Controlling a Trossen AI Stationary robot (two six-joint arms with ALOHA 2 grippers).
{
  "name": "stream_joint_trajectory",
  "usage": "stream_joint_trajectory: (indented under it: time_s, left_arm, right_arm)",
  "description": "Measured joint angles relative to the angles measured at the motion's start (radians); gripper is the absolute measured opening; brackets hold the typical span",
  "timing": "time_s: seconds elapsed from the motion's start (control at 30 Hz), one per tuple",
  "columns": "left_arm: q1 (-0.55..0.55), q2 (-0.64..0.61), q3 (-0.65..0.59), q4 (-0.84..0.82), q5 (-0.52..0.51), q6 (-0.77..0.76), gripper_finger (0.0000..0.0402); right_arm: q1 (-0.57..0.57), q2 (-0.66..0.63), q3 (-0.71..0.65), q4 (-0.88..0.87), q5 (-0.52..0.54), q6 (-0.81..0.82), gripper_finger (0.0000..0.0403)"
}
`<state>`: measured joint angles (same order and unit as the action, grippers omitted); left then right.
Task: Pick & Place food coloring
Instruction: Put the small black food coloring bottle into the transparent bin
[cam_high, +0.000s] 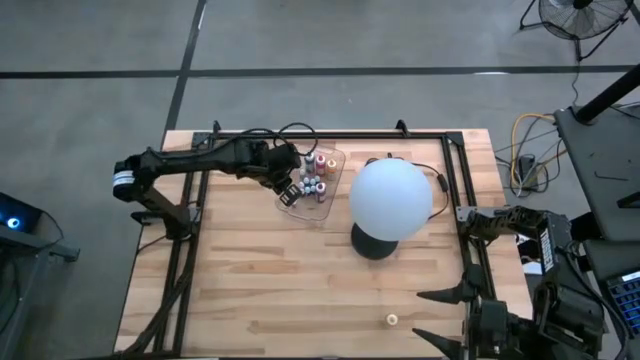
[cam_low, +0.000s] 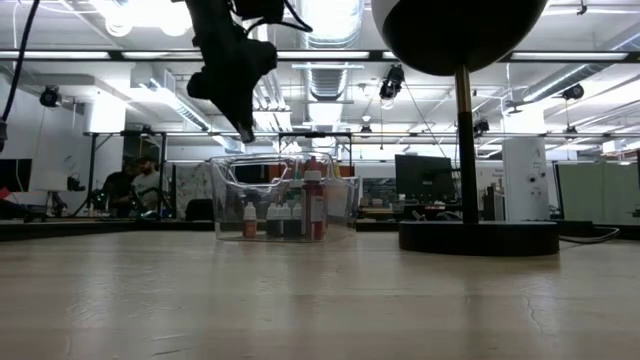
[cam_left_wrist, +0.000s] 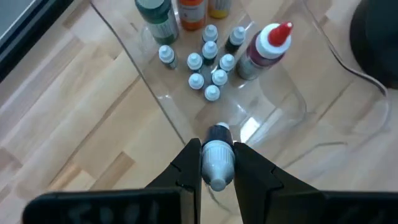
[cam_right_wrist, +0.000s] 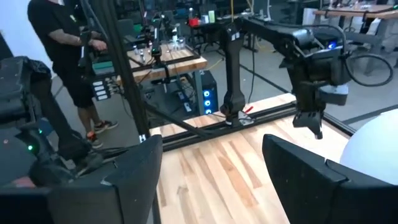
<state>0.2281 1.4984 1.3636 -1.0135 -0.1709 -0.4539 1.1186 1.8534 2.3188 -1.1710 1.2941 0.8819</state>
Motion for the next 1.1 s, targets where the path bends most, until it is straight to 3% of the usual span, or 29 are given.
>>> stream_joint_trajectory:
  time_s: [0.67,1.1]
  left_arm:
    - [0.091,0.184,0.025,0.056,-0.006,0.132,0.0042]
    - [0.094,0.358,0.030,0.082,0.006,0.171,0.0041]
  right_arm:
    - [-0.034,0.000,0.000,-0.002,0.018,-0.005,0.0258]
    - [-0.058,0.000,0.000,-0.004,0.018,-0.021,0.0254]
